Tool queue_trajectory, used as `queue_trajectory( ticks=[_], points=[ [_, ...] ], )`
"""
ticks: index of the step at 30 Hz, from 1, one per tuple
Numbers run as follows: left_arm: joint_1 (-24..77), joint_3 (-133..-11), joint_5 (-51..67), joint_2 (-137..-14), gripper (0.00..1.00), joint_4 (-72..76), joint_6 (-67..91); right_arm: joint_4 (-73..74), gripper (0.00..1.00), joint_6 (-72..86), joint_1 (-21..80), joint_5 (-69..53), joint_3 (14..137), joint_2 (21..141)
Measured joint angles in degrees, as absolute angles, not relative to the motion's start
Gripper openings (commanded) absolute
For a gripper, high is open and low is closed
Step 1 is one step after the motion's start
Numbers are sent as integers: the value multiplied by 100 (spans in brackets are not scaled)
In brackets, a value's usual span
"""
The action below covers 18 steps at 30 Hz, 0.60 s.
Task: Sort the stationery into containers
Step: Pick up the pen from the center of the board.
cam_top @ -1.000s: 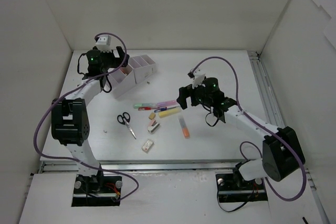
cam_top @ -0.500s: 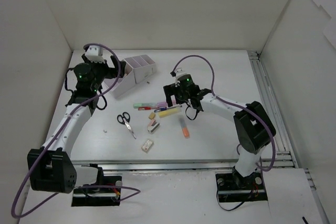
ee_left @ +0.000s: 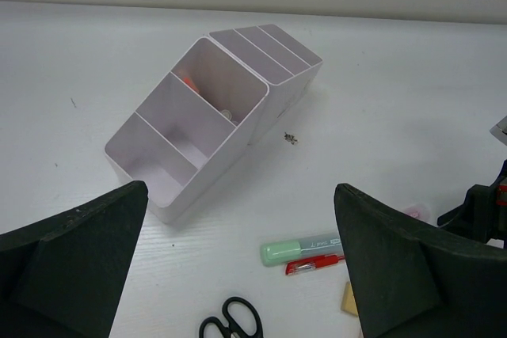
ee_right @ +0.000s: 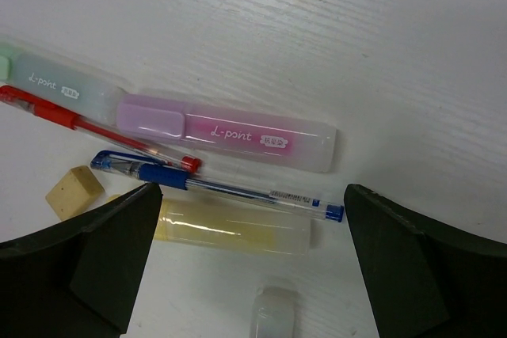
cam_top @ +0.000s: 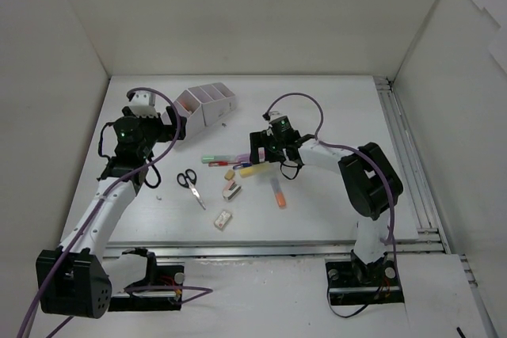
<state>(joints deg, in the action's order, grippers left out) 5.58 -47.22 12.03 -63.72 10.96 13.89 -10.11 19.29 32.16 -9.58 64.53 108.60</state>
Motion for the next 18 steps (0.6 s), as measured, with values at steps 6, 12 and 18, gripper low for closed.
queue_trajectory(
  ticks=[6,12,18],
  points=[
    [558,-4722,1192,-6313,100,967,1409,-958,98,1752,3323,-873,6497,10908],
    [558,-4711,1188,-6007,99,921,1415,-764,93,1363,3699,-425,6499,10908],
    [558,-4689,1157,-5732,99,921,1415,-484,87,961,4066,134,6499,10908]
  ],
)
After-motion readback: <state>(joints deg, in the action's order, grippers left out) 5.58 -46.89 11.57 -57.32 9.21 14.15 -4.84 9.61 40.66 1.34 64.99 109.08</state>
